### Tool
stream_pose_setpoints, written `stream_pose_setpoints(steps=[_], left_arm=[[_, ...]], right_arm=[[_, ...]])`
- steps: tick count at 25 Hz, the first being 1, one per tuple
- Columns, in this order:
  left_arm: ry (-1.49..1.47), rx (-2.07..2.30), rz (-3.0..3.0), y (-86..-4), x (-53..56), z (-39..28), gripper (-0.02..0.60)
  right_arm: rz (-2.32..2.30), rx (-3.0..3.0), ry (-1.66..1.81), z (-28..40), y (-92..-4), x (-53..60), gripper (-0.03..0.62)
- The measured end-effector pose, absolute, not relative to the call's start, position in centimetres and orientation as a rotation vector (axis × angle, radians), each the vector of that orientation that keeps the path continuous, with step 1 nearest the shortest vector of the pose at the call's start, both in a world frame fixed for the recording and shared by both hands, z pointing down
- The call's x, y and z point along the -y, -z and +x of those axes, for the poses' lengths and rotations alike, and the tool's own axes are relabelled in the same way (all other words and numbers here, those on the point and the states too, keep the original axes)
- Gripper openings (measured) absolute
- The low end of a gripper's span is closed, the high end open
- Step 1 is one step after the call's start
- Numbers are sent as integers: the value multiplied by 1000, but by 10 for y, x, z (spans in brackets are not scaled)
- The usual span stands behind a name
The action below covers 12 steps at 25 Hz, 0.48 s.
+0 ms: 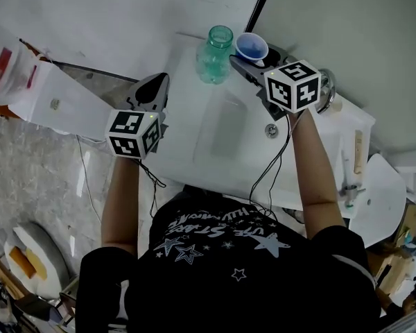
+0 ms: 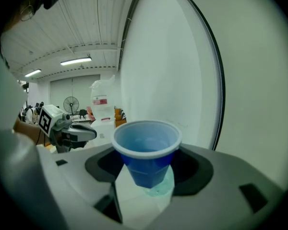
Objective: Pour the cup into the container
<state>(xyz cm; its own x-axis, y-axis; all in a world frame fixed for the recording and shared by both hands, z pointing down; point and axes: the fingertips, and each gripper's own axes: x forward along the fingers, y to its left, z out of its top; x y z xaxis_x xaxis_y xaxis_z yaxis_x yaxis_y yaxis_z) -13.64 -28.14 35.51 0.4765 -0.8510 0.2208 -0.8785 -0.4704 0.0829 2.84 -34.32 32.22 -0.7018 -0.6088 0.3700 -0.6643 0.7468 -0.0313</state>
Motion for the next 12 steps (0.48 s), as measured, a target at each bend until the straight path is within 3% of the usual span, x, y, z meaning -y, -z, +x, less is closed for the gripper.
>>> stream_pose_setpoints(steps=[12], left_arm=[[-205, 1459, 2542, -363, 329, -132, 11]], right_arm=[[944, 2387, -39, 42, -334, 402, 287]])
